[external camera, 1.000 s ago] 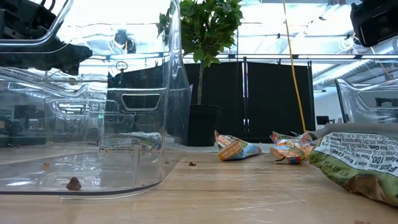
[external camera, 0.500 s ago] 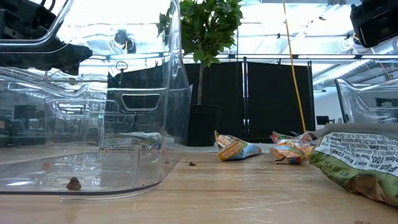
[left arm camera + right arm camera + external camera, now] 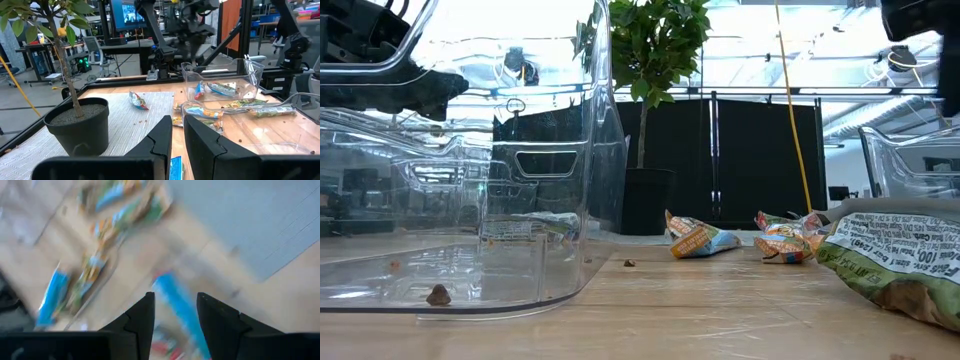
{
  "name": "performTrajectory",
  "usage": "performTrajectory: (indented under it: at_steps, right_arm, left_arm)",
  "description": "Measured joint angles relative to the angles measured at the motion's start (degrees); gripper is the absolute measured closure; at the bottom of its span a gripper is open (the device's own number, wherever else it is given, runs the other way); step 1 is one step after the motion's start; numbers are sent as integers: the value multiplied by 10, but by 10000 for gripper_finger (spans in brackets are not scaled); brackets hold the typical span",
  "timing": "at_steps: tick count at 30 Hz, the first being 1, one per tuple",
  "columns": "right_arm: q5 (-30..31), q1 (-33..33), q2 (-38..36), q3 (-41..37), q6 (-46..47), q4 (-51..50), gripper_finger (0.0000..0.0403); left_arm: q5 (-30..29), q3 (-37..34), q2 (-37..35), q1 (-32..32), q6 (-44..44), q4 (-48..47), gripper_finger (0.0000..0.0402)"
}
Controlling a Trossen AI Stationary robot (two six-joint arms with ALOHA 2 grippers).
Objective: Pick and place Granola Bars by type
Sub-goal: Put the red granola bar into the bottom right transparent bin
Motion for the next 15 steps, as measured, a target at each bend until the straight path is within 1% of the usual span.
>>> performTrajectory:
  at_steps: [4,6,8,11,13,15]
  right_arm:
    - [84,-11,-56,-21,-22,-46,266]
    - [110,-21,-91,-46,-15,-51,266]
    - [122,-34,-126,-76,-1,-46,266]
    - [156,-53,-173,-128,-9,-6,267]
    - [203,-64,-200,-160,-45,37,268]
    - [264,-74,-224,-187,-106,89,268]
  left_arm:
    - [0,0,0,0,0,0,344]
    - [0,0,0,0,0,0,344]
    - [0,0,0,0,0,0,344]
    - [0,0,0,0,0,0,344]
    - [0,0,0,0,0,0,344]
    - [0,0,0,0,0,0,344]
